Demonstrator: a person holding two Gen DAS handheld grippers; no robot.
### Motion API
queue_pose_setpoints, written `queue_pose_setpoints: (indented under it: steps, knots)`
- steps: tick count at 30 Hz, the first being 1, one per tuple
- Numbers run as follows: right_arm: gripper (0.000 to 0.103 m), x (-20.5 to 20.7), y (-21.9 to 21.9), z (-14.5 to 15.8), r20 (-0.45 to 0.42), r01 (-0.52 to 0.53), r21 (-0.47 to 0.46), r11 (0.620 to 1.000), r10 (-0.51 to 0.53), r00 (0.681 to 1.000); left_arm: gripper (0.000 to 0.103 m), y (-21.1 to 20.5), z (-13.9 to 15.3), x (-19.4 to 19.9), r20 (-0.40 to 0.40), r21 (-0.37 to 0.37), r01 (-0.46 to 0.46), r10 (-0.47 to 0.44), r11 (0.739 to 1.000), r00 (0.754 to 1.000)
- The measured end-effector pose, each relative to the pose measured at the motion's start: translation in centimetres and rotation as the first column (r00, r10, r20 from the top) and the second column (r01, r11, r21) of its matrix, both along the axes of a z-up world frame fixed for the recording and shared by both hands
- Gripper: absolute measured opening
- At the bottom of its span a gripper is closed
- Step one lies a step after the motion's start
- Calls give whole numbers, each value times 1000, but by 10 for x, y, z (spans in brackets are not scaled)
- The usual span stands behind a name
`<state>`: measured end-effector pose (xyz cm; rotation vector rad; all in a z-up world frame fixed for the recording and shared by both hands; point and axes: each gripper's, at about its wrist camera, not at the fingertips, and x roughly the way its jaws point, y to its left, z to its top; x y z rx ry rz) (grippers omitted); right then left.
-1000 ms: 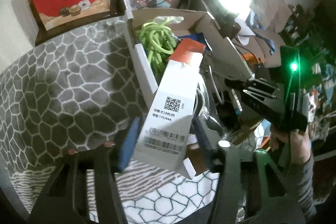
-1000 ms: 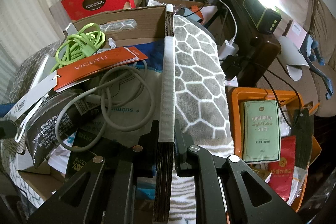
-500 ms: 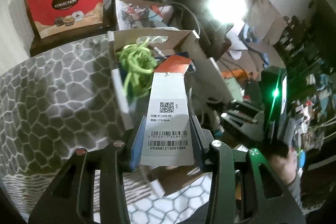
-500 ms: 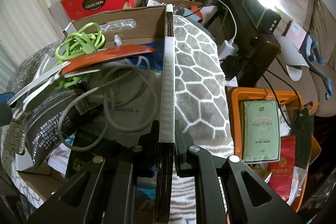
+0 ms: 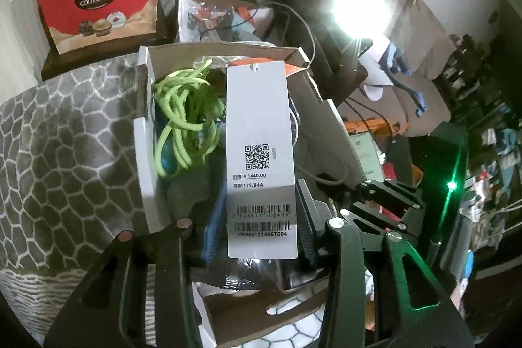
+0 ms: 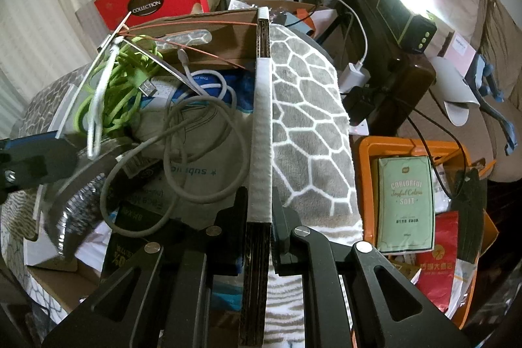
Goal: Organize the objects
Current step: 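Grasp the white price tag with the left gripper and lift it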
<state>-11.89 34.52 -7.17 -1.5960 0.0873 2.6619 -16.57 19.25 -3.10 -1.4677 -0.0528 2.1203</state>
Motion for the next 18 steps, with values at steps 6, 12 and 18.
queue_pose_setpoints:
  steps: [6, 12, 18]
  knots:
    - [11, -1, 1, 0, 0, 0, 3, 1000, 0, 1000, 38, -8, 15, 2, -33, 43, -19, 20, 999, 999]
    - [11, -2, 0, 0, 1, 0, 2, 1000, 0, 1000, 38, -21, 47, -2, -97, 94, -46, 55, 995, 994]
    - [11, -2, 0, 0, 0, 1, 2, 1000, -1, 1000, 38, -24, 75, 6, -114, 109, -18, 30, 994, 993]
